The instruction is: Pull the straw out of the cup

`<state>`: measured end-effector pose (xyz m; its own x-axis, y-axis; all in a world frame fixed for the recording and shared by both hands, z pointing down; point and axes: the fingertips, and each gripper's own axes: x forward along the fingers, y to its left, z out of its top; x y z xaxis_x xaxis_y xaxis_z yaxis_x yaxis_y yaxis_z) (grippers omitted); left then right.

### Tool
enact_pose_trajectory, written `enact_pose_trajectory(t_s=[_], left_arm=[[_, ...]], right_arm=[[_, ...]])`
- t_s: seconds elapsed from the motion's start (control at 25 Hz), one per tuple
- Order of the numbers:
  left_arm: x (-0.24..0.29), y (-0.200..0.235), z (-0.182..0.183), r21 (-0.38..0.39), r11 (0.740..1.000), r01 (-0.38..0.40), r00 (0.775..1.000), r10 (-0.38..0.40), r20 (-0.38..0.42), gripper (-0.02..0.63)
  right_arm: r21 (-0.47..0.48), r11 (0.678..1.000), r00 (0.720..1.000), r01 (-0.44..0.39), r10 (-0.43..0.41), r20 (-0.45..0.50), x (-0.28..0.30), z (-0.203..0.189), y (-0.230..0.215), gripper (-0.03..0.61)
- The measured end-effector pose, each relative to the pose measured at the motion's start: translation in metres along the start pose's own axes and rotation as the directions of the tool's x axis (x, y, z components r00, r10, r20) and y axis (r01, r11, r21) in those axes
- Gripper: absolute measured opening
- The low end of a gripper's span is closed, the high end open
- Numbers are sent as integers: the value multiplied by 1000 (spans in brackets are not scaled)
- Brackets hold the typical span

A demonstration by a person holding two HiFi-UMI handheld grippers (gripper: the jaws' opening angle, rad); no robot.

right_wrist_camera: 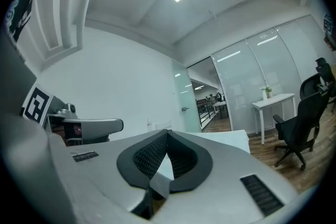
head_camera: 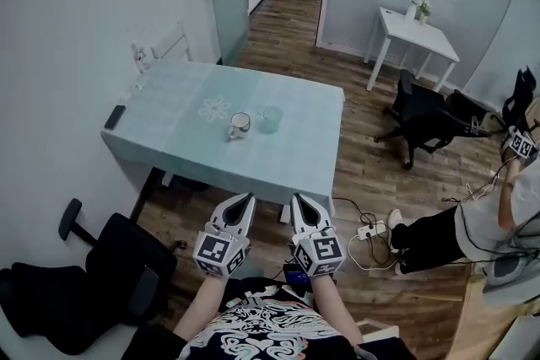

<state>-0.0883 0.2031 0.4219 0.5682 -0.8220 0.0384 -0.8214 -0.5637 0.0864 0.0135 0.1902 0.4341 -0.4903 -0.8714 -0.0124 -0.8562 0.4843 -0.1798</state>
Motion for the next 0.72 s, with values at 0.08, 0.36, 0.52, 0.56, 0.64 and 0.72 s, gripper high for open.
enact_pose_trajectory(t_s=[0.08,0.36,0.52,0.56,0.64,0.72], left_arm=[[-2,5,-6,8,1000,-22,1000,22,-22,-9],[2,16,-12,16,998,-53,998,53,-23,-9],[14,31,-13,14,998,-63,998,63,-14,-9],[20,37,-15,8,998,-66,998,66,-17,-9],[34,49,-18,-2,997,-71,997,71,-24,-9],[48,58,-20,-2,997,-76,997,76,-18,-9]], right_arm=[[1,1000,1000,-5,5,6,-1,2,3,25],[0,1000,1000,-11,11,12,3,2,0,25],[1,1000,1000,-16,16,11,17,0,-5,25],[-2,1000,1000,-19,19,7,24,-1,-7,25],[-10,1000,1000,-17,17,-5,39,-4,-14,25],[-17,1000,1000,-1,1,-17,54,-7,-27,25]])
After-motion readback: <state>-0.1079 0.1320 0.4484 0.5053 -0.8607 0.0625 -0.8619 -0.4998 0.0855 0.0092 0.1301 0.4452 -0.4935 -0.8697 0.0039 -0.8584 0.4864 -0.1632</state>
